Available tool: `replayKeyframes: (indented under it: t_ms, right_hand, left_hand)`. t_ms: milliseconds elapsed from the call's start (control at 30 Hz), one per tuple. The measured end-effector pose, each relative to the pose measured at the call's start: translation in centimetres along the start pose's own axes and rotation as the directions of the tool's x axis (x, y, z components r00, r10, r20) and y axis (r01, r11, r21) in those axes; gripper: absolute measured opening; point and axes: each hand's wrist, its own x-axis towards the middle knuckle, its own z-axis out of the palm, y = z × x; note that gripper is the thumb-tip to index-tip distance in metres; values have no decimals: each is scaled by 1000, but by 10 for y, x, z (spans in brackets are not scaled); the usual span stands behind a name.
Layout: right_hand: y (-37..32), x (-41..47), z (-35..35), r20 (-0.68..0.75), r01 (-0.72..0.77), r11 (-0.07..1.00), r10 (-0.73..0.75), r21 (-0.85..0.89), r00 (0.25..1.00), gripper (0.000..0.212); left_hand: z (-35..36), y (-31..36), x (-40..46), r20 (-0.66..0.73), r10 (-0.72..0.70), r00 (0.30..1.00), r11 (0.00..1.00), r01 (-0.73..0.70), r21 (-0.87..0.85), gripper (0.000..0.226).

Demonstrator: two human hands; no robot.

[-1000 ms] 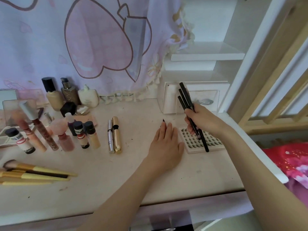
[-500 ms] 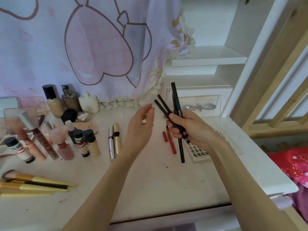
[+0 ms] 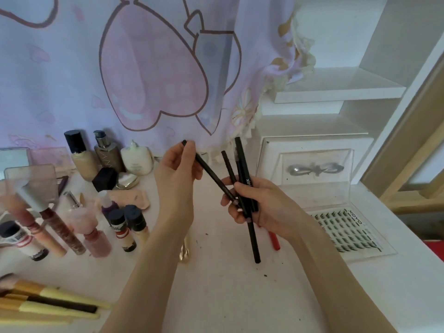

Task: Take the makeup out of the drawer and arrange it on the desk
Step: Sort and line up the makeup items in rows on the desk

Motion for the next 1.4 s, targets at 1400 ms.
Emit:
replayKeyframes:
  t_ms: [1400]
  right_hand:
    - [1, 13, 0, -356, 409, 902, -341, 137, 870, 23]
  left_hand:
    - [-5, -23, -25, 344, 217, 913, 698, -392, 599, 24]
